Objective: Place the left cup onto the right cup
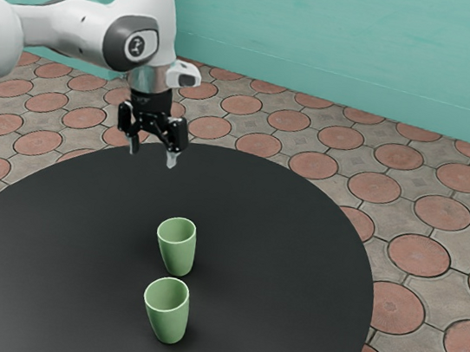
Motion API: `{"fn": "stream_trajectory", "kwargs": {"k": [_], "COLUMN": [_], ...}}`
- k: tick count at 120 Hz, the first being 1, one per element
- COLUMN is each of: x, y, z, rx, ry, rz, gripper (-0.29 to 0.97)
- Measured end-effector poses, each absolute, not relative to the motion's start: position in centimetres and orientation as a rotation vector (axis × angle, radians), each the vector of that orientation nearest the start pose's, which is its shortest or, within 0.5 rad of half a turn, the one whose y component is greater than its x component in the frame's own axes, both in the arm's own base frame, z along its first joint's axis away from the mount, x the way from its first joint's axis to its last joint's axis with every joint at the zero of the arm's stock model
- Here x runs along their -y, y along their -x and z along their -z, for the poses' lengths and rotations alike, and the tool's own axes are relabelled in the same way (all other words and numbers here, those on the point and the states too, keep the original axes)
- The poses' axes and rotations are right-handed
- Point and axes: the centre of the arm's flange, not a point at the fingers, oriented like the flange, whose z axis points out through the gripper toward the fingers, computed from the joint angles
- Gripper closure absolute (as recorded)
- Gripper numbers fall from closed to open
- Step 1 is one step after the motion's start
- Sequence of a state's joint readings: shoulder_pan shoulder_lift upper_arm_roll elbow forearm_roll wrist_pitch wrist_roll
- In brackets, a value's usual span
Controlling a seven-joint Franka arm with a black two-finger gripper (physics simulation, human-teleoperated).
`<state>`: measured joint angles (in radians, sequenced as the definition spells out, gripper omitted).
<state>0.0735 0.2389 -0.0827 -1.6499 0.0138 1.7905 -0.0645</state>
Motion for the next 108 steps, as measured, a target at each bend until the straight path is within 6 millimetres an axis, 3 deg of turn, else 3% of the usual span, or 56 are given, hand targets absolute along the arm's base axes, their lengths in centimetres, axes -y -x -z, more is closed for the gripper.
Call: {"fn": "stream_trajectory", "kwargs": {"k": [108], "x": [1.1], "y": [-60.7], "z": [-40.3], "rx": [0.155], "ry": [3.153], "rz": [-0.199], "gripper": [0.0]}}
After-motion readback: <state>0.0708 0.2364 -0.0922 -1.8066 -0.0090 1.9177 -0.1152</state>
